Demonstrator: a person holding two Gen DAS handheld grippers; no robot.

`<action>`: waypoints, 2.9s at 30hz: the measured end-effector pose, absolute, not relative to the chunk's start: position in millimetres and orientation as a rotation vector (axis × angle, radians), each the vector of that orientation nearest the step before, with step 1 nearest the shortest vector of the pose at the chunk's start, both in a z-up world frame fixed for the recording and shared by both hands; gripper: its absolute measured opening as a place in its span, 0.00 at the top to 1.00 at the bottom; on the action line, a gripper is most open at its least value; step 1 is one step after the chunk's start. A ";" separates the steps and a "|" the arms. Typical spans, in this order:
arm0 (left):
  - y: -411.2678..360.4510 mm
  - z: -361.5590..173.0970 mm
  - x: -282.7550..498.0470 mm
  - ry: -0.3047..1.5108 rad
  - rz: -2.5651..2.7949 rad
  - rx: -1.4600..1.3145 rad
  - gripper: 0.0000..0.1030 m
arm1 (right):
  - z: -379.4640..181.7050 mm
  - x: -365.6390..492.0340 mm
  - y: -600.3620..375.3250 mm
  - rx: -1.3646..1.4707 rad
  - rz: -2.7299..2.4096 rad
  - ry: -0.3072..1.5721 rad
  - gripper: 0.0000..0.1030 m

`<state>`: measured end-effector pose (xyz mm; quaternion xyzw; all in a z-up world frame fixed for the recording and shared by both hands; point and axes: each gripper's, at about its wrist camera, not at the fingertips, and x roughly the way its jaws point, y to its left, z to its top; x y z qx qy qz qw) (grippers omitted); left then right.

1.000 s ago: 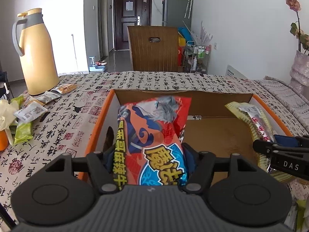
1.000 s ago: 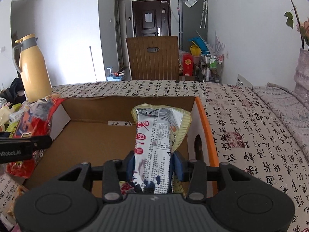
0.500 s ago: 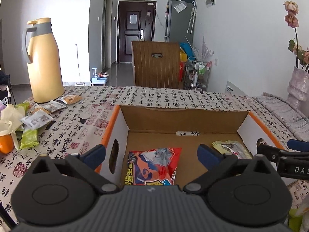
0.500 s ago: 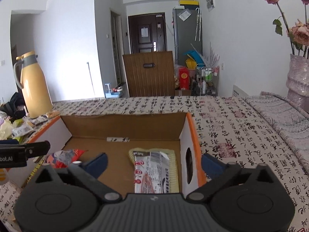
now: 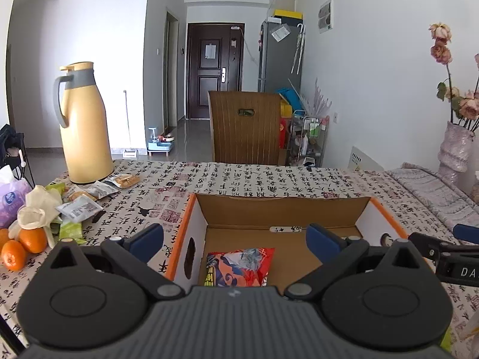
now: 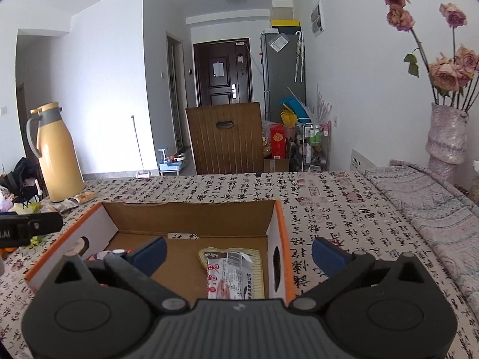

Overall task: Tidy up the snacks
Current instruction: 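Open both grippers to drop the packets into the box, then return both grippers to the pile, aiming left at a biscuit pack, then grasp the biscuit pack with left gripper while right grasps a green bar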

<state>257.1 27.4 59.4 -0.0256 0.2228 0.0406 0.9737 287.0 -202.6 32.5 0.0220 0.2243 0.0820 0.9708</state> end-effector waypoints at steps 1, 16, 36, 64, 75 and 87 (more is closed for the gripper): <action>27.2 61.3 252.9 0.446 0.082 -0.052 0.00 | 34.1 281.6 -204.2 0.048 0.166 0.450 0.00; 36.0 46.6 189.6 0.474 0.088 -0.074 0.00 | 23.1 203.4 -218.6 0.067 0.164 0.479 0.00; 46.1 0.5 116.5 0.540 0.091 -0.073 0.00 | -21.8 132.4 -224.4 0.028 0.176 0.585 0.10; 48.7 -13.2 106.7 0.583 0.099 -0.106 0.00 | -53.0 143.9 -229.9 0.026 0.106 0.665 0.64; 58.1 -13.3 110.6 0.609 0.145 -0.110 0.00 | -37.8 130.7 -239.6 0.050 0.099 0.588 0.65; 70.7 -31.3 140.4 0.720 0.180 -0.098 0.01 | -35.0 127.1 -240.6 0.055 0.094 0.567 0.65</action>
